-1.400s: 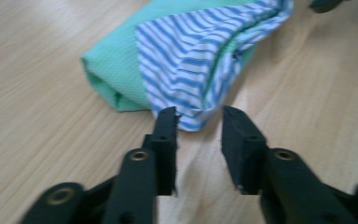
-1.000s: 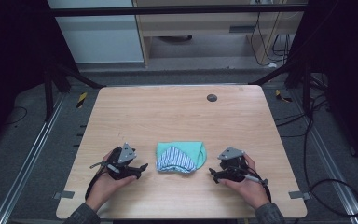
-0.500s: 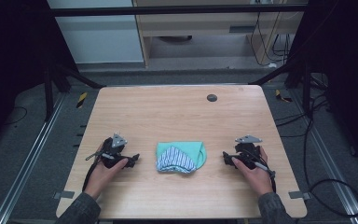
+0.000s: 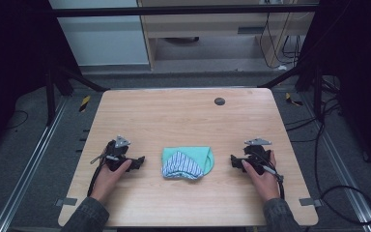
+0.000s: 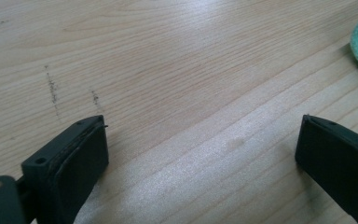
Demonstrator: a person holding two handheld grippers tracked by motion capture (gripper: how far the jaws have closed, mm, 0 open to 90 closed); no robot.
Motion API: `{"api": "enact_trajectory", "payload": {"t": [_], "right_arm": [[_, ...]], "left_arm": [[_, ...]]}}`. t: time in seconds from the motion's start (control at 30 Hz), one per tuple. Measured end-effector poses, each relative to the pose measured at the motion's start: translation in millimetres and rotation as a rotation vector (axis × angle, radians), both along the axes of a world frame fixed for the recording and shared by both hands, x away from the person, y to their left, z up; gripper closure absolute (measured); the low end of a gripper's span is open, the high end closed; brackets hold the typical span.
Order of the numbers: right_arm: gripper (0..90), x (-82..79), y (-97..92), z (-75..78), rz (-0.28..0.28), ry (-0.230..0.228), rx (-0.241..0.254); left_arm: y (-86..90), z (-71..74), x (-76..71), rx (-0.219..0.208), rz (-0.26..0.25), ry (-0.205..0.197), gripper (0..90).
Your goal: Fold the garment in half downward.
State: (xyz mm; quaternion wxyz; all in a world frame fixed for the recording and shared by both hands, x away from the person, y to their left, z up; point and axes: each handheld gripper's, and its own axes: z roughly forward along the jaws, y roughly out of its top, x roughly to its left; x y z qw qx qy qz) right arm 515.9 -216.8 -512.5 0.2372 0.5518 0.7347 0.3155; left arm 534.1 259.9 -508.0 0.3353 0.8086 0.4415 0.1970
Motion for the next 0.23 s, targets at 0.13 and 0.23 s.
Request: {"api": "enact_trajectory", "payload": {"t": [0.13,0.23], "right_arm": [[0.1,-1.5,2.1,0.2,-0.050,0.006,0.004],[0.2,-1.7,2.1,0.1,-0.052,0.004,0.001]], "left_arm": [[0.8,0.0,-0.8,0.004,0.014,0.000,0.5],[0.7,-0.2,-1.1,0.001,0.023,0.002,0.0]]}}
